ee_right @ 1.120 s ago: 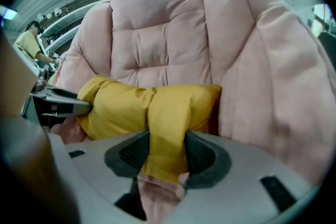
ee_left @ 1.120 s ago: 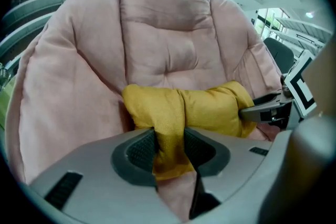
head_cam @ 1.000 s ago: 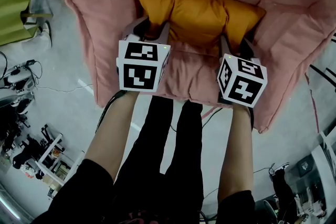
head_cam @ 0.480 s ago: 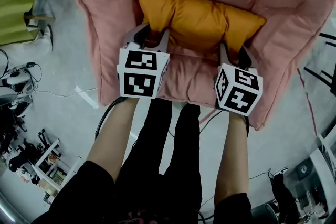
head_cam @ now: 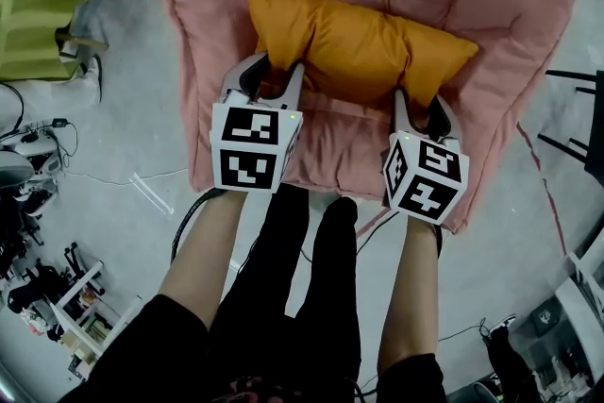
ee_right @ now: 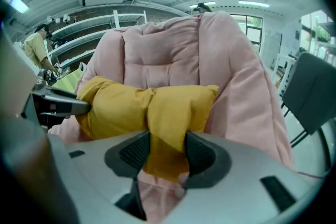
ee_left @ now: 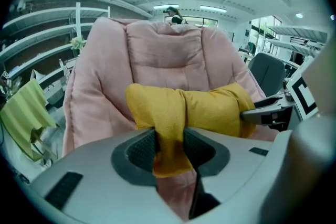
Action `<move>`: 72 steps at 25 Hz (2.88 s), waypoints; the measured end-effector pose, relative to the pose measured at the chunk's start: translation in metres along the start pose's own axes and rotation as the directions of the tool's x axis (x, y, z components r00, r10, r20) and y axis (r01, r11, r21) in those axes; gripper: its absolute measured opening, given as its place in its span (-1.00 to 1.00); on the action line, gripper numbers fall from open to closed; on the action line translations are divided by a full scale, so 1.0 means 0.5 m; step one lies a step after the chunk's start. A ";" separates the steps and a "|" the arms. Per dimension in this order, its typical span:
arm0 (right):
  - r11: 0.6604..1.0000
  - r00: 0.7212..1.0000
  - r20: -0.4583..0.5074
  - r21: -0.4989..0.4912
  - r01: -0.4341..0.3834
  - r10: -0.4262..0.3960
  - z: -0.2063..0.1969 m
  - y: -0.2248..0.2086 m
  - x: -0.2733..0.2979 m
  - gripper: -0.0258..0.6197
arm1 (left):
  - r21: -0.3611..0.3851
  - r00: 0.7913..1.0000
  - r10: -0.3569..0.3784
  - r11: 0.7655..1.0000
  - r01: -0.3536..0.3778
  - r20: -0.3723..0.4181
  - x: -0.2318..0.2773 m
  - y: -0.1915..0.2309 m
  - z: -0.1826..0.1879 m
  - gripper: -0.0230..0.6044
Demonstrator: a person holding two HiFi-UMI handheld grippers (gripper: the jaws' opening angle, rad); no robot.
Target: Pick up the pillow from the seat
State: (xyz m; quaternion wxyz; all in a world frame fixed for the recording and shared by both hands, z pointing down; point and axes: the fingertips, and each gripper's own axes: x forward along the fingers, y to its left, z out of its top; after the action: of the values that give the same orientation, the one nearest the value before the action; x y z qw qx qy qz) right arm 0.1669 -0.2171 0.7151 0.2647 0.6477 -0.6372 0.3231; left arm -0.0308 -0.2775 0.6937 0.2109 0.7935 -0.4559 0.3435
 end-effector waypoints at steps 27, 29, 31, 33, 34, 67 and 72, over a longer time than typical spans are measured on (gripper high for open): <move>0.999 0.977 0.210 -0.021 0.030 -0.025 0.237 0.051 -0.298 -0.24 | 0.017 0.980 0.028 0.999 -0.032 0.196 -0.303 0.009 0.229 -0.43; 0.999 0.975 0.222 -0.031 0.027 -0.020 0.251 0.053 -0.321 -0.24 | 0.008 0.978 0.033 0.999 -0.036 0.205 -0.325 0.007 0.238 -0.43; 0.999 0.970 0.242 -0.037 0.026 -0.017 0.267 0.056 -0.339 -0.24 | 0.004 0.974 0.041 0.999 -0.043 0.224 -0.344 0.007 0.252 -0.43; 0.999 0.966 0.259 -0.041 0.028 -0.017 0.283 0.063 -0.352 -0.24 | 0.008 0.969 0.046 0.999 -0.049 0.242 -0.360 0.013 0.266 -0.43; 0.999 0.965 0.263 -0.042 0.030 -0.018 0.288 0.068 -0.360 -0.24 | 0.010 0.968 0.045 0.999 -0.049 0.245 -0.369 0.017 0.270 -0.43; 0.993 0.869 0.495 -0.108 0.050 0.010 0.483 0.097 -0.730 -0.24 | 0.001 0.876 0.102 0.993 -0.116 0.471 -0.723 -0.034 0.464 -0.43; 0.991 0.852 0.522 -0.127 0.049 0.025 0.507 0.111 -0.759 -0.25 | -0.006 0.860 0.114 0.992 -0.128 0.497 -0.757 -0.027 0.479 -0.43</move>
State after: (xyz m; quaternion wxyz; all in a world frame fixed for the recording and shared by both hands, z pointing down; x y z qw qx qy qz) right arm 0.1402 -0.1628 0.2596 0.1270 0.6957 -0.7014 0.0893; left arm -0.0663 -0.2069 0.2526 0.0538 0.8276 -0.5390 0.1469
